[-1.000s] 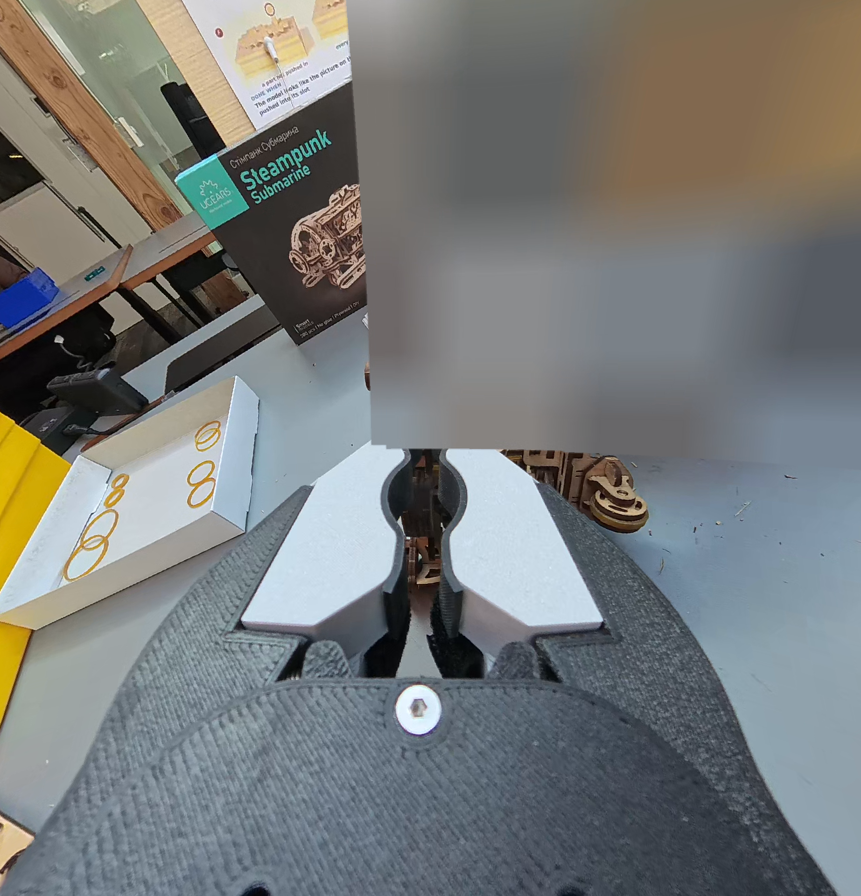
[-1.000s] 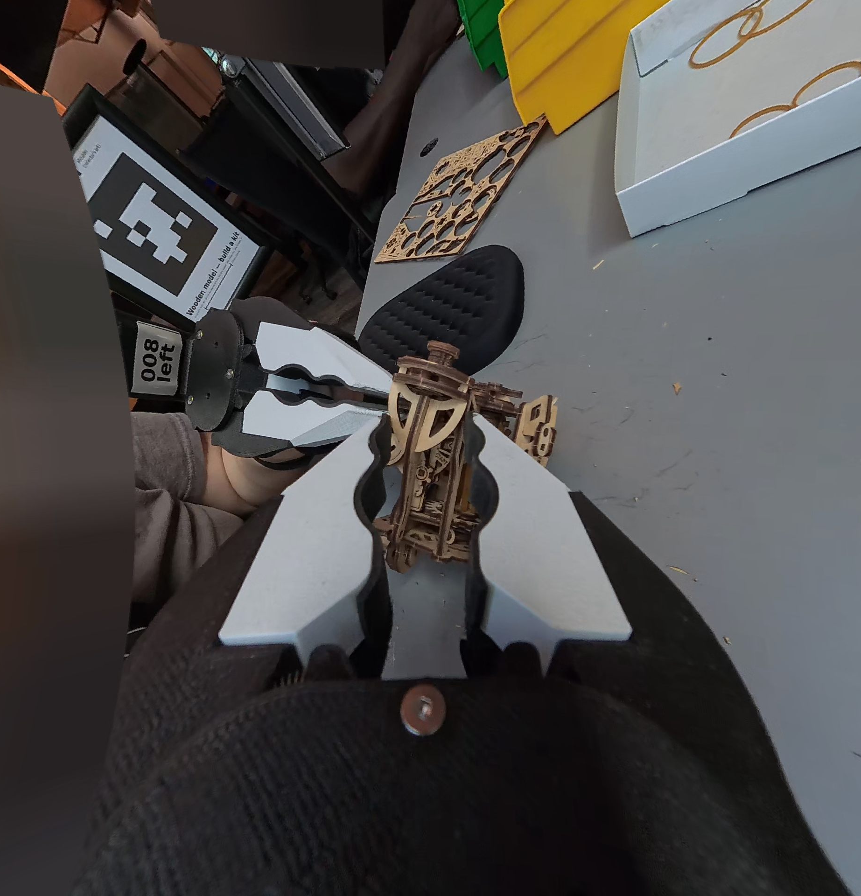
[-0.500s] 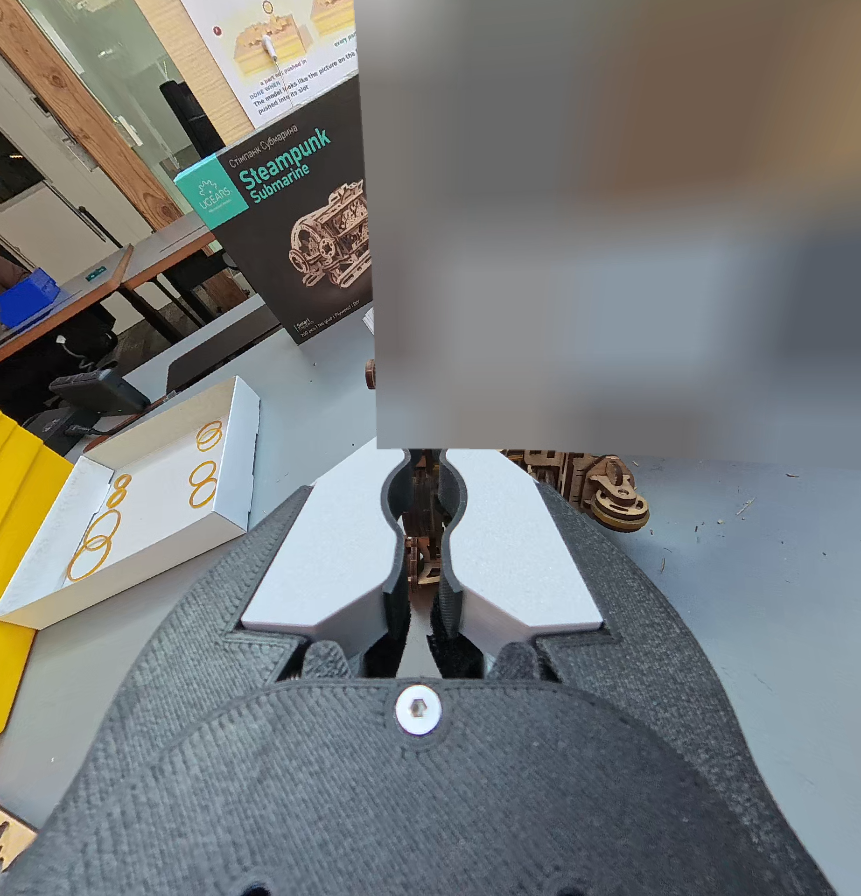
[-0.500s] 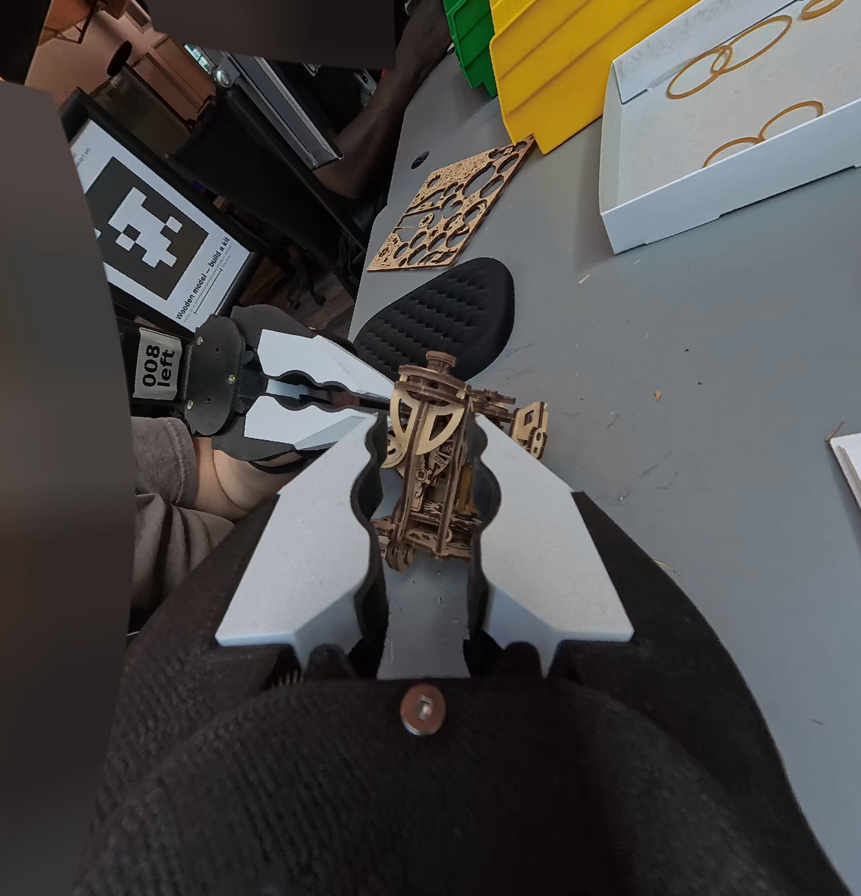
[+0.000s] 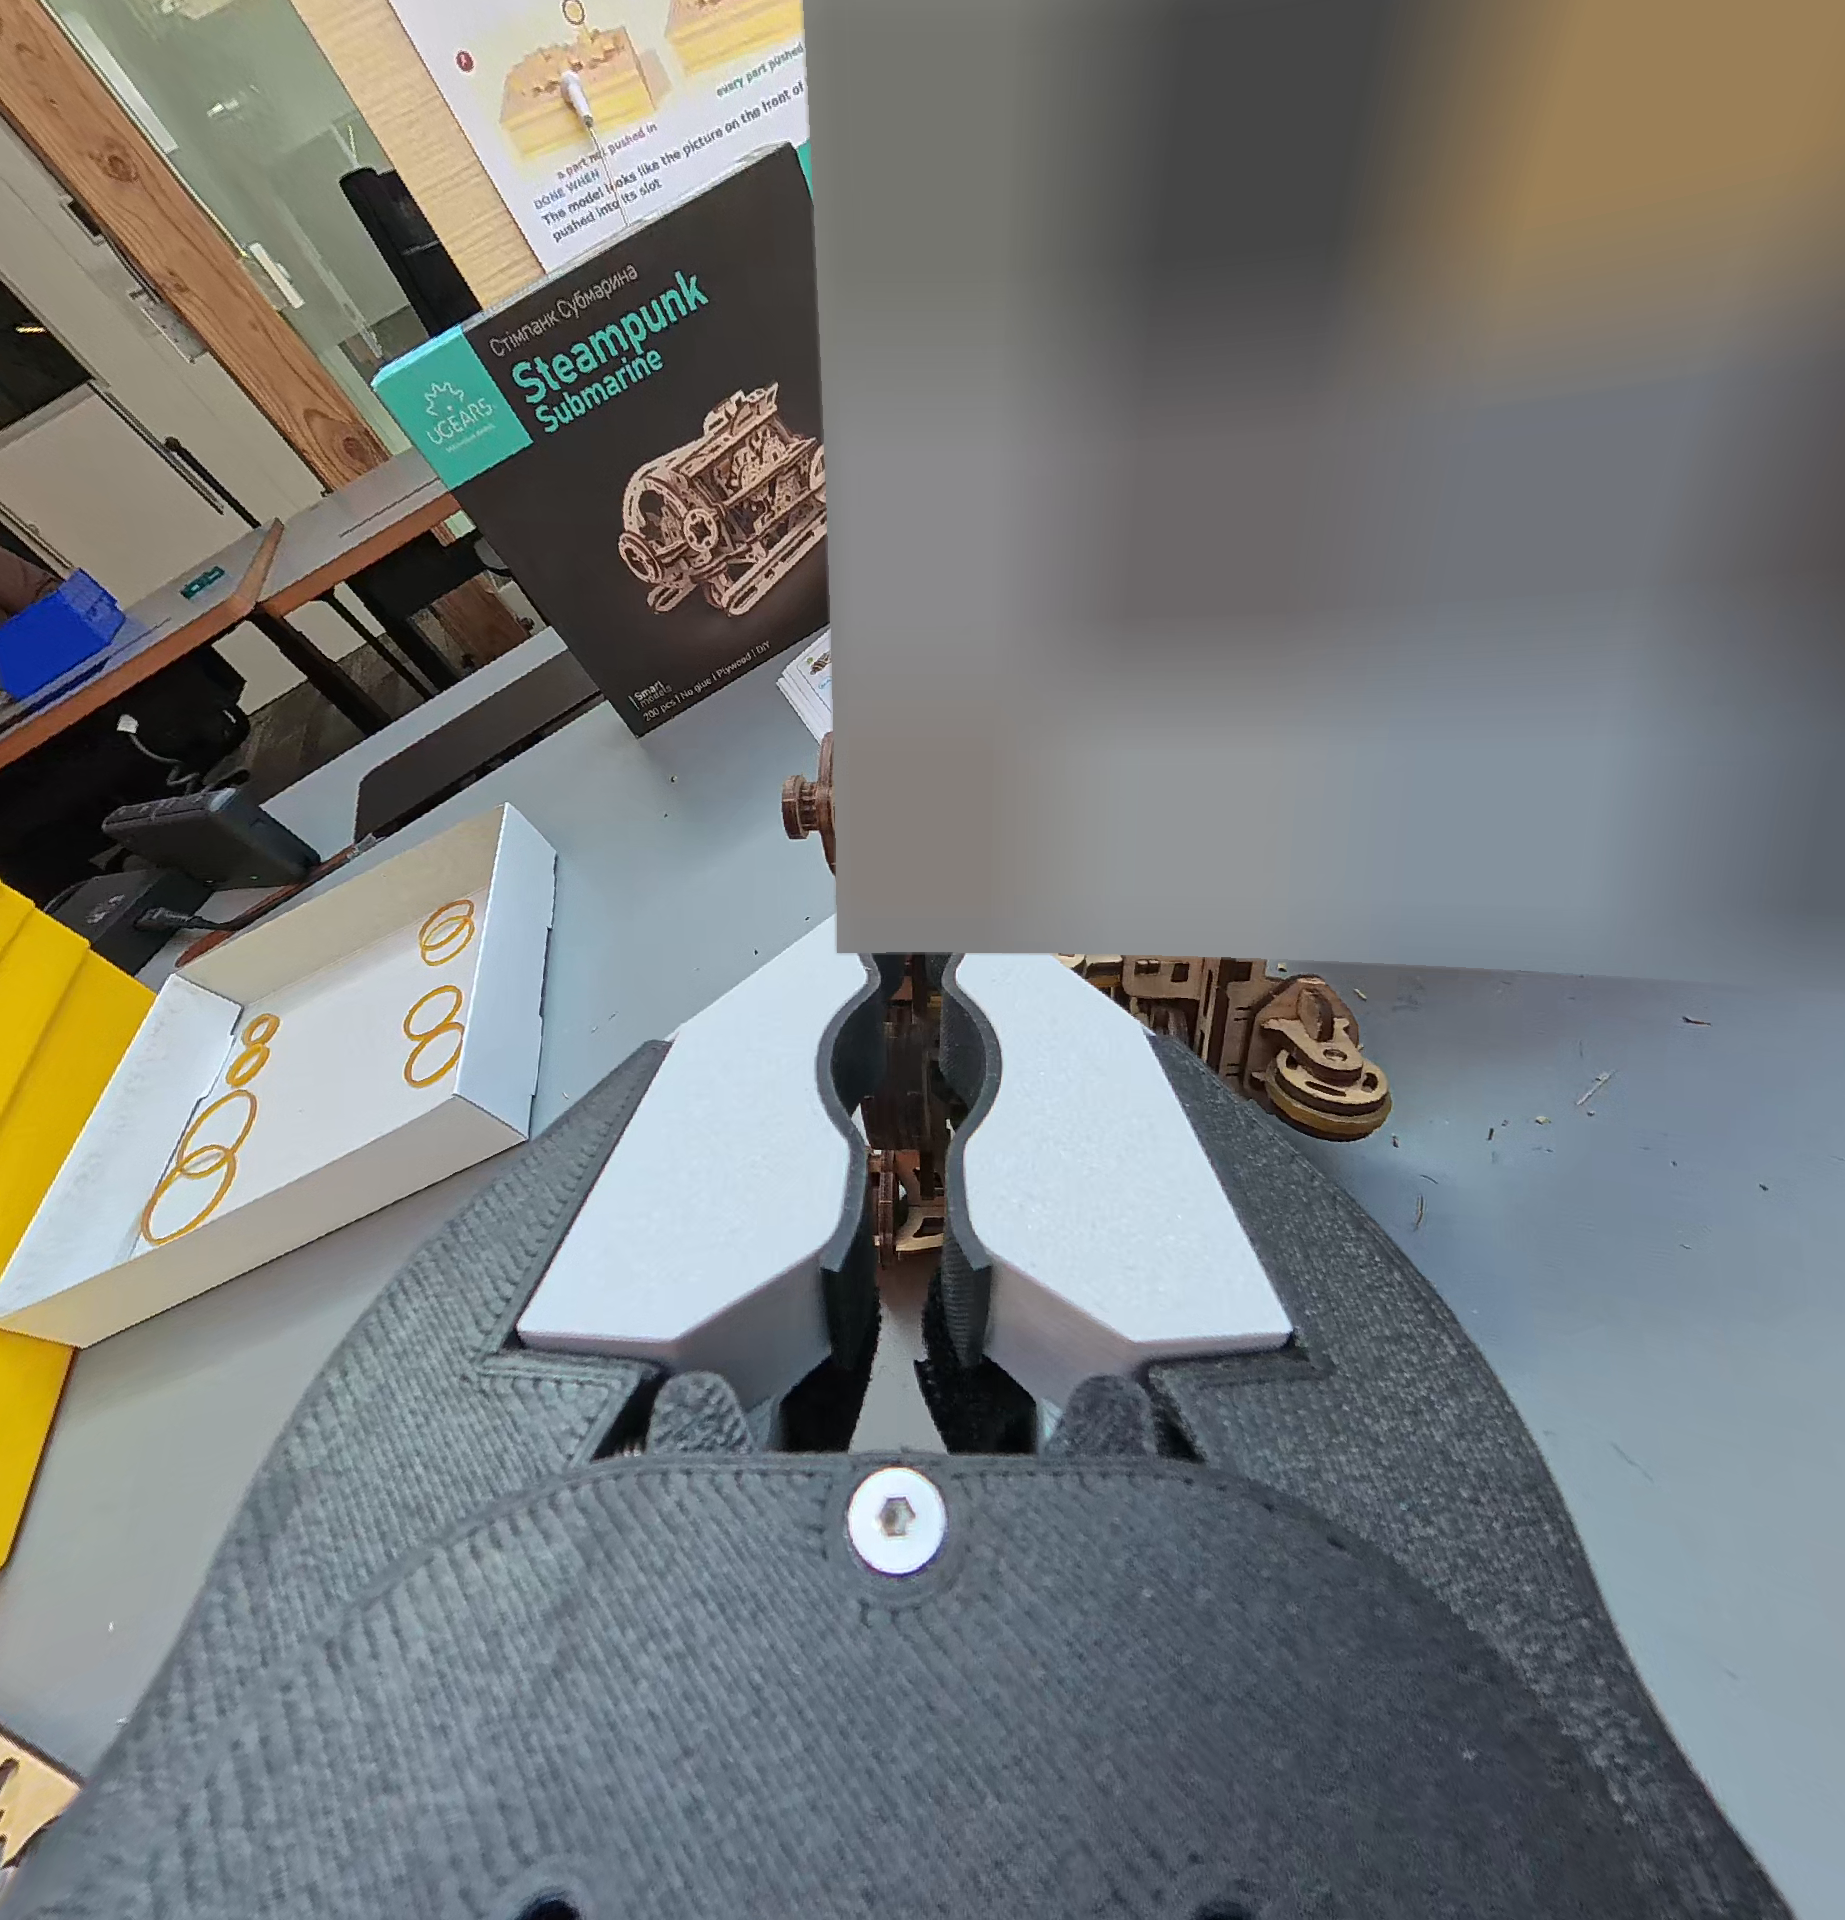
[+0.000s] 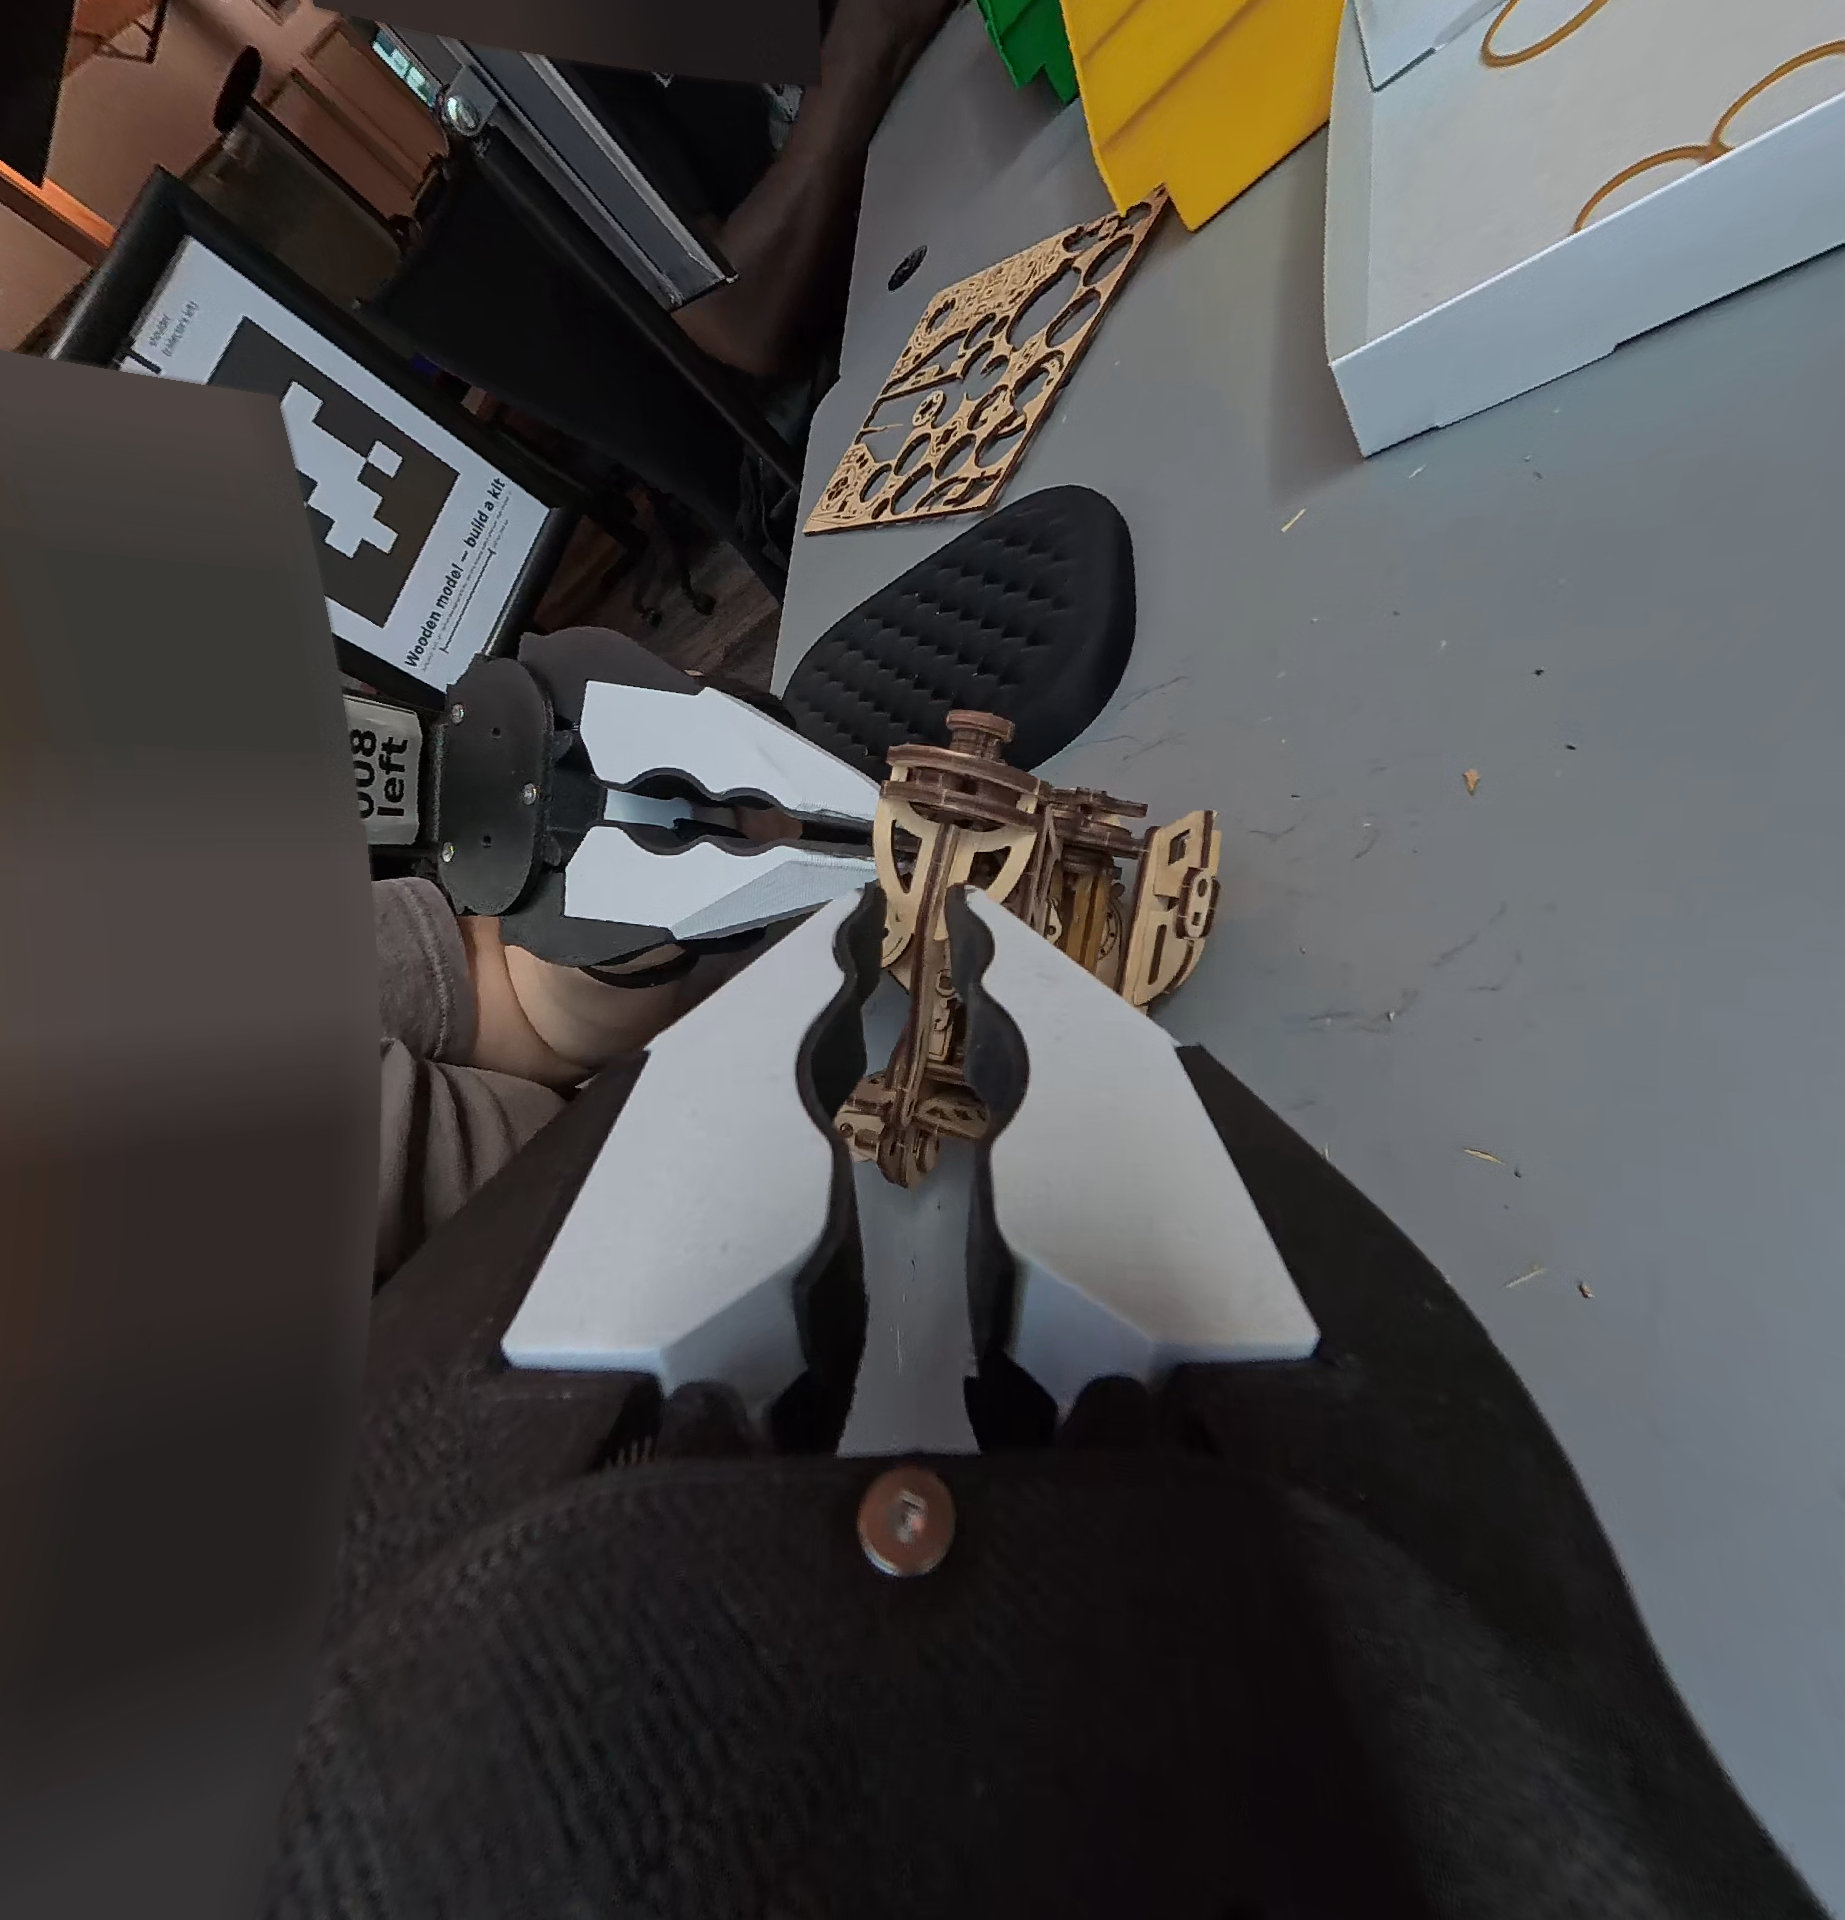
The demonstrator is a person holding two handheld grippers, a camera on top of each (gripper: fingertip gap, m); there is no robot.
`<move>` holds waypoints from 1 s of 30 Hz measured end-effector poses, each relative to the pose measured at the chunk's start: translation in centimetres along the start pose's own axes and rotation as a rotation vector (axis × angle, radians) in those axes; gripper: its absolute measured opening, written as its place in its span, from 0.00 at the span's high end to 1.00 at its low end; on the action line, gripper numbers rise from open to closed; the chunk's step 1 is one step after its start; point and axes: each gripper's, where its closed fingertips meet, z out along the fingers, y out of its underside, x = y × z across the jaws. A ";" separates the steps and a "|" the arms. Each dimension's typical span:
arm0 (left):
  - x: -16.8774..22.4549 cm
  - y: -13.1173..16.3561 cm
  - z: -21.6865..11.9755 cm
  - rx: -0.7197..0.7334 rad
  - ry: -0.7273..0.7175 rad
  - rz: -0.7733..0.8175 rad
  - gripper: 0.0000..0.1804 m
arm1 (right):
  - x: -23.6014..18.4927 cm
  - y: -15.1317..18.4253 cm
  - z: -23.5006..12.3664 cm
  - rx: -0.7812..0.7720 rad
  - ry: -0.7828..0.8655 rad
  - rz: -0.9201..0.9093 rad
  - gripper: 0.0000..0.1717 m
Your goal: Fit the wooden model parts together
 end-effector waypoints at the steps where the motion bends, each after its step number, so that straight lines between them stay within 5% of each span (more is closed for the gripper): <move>1: 0.0 0.0 0.0 0.000 0.000 0.000 1.00 | 0.0 -0.1 0.1 0.009 -0.006 0.006 0.95; 30: 0.1 0.0 0.1 -0.009 0.014 0.008 1.00 | 0.3 -0.3 0.2 0.044 0.000 -0.028 0.99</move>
